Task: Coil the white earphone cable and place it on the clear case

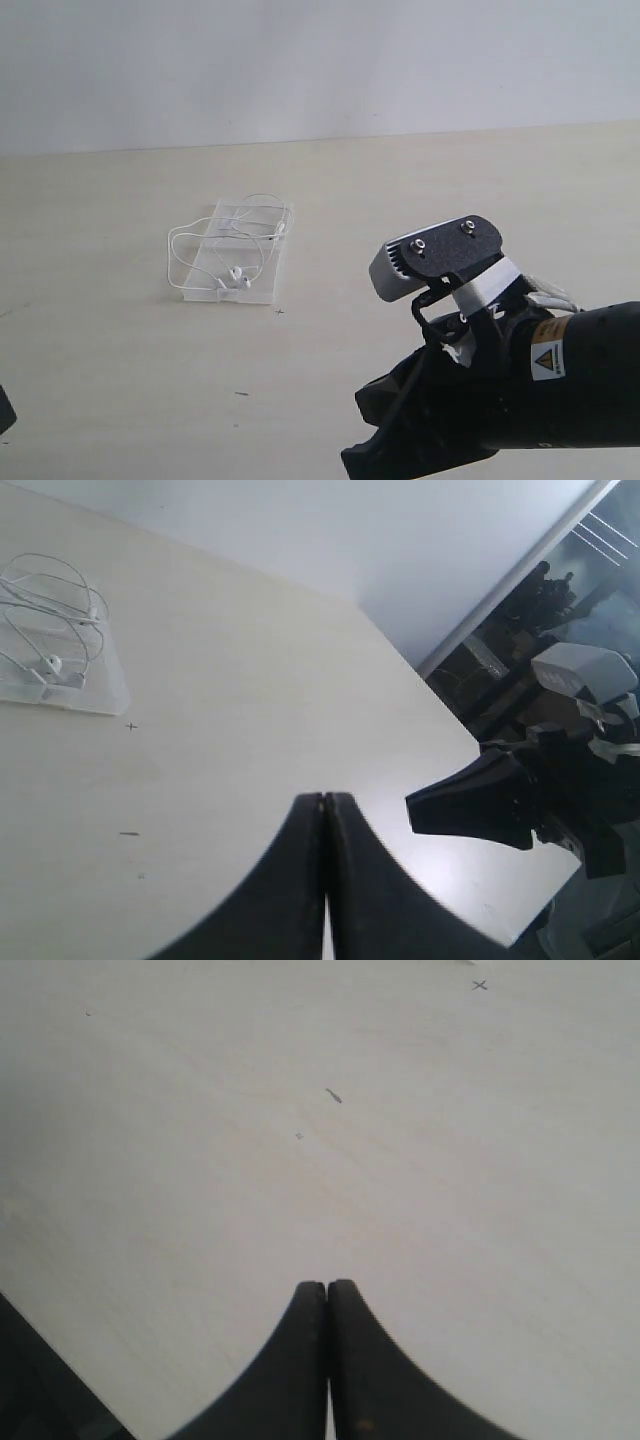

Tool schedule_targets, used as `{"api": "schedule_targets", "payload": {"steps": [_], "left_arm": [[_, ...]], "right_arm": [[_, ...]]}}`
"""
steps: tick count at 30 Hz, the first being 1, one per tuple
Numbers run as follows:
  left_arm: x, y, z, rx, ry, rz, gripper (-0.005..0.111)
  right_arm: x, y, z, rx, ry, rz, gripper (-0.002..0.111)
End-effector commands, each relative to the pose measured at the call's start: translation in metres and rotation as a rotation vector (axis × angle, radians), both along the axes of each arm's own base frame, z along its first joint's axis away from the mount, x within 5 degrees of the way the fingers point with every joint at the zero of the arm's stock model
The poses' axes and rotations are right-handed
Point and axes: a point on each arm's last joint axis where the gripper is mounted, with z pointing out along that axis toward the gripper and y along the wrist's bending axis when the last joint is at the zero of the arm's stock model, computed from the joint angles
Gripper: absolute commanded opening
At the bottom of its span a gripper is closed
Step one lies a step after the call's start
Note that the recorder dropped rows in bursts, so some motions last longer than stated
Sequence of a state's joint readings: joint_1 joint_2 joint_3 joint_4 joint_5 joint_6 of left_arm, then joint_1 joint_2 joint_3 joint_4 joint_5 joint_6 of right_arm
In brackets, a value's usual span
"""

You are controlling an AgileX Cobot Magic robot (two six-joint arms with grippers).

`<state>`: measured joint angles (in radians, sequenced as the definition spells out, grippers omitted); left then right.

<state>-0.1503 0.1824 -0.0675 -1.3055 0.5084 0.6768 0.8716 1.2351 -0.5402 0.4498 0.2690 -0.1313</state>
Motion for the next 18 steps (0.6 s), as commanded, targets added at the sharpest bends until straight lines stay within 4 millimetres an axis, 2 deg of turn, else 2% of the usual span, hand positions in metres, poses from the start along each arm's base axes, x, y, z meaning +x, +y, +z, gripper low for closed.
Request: {"api": "schedule_targets", "payload": {"steps": [1, 9, 11, 14, 18], "left_arm": [[-0.001, 0.000, -0.001, -0.005, -0.004, 0.002, 0.000], [-0.001, 0.001, 0.000, -0.005, -0.020, 0.016, 0.000], [-0.004, 0.004, 0.003, 0.013, -0.094, 0.036, 0.000], [-0.007, 0.018, 0.014, 0.058, -0.288, 0.199, 0.000], [-0.005, 0.025, 0.016, 0.083, -0.324, 0.283, 0.000]], "right_arm": [[0.000, -0.001, 0.001, 0.004, -0.012, 0.000, 0.000], [0.000, -0.001, 0.001, 0.004, -0.012, 0.000, 0.000], [0.001, 0.000, 0.001, 0.013, -0.024, -0.007, 0.000], [0.001, 0.000, 0.001, 0.014, -0.025, -0.008, 0.000], [0.001, 0.000, 0.001, 0.014, -0.025, -0.008, 0.000]]}}
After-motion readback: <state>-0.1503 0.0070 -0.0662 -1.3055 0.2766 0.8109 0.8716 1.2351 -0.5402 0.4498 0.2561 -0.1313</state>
